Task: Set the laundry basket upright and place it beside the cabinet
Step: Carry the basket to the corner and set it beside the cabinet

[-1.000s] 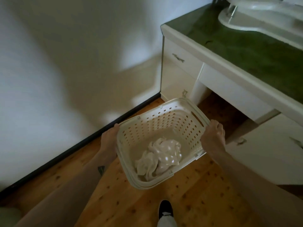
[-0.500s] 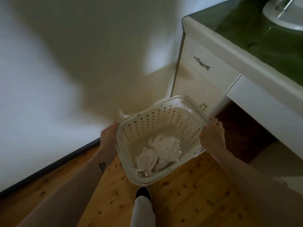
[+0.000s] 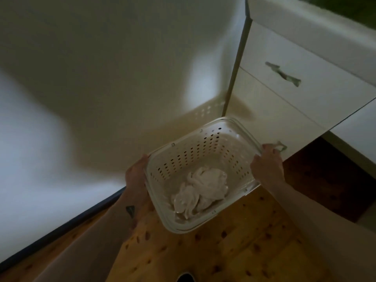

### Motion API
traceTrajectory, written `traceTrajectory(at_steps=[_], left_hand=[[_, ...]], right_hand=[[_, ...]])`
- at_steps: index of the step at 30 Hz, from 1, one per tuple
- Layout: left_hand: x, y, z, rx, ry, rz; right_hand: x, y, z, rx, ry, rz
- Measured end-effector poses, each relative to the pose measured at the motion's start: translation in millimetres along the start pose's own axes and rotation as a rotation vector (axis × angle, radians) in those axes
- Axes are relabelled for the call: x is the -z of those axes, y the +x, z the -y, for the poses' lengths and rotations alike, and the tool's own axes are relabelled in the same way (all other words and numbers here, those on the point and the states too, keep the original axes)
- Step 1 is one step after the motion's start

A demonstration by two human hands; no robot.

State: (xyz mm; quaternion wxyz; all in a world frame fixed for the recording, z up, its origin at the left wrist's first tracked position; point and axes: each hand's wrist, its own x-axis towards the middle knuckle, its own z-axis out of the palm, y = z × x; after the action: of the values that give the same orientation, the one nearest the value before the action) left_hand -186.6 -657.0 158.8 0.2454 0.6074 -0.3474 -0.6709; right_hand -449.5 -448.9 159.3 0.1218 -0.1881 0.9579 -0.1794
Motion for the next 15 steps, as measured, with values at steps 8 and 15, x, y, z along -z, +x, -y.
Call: traceTrajectory(at_steps=[8,15], left_hand=[[-29.3,82.5,44.8,-0.081,0.022,-0.045],[-41.5,124.7,72.0,-0.103,0.017,-0.064]], right_hand=[[-74.6,59.2,-22.2,0.002,0.153,-0.006],[-110.1,84.5,-28.0,0.051,0.085,-0.047]])
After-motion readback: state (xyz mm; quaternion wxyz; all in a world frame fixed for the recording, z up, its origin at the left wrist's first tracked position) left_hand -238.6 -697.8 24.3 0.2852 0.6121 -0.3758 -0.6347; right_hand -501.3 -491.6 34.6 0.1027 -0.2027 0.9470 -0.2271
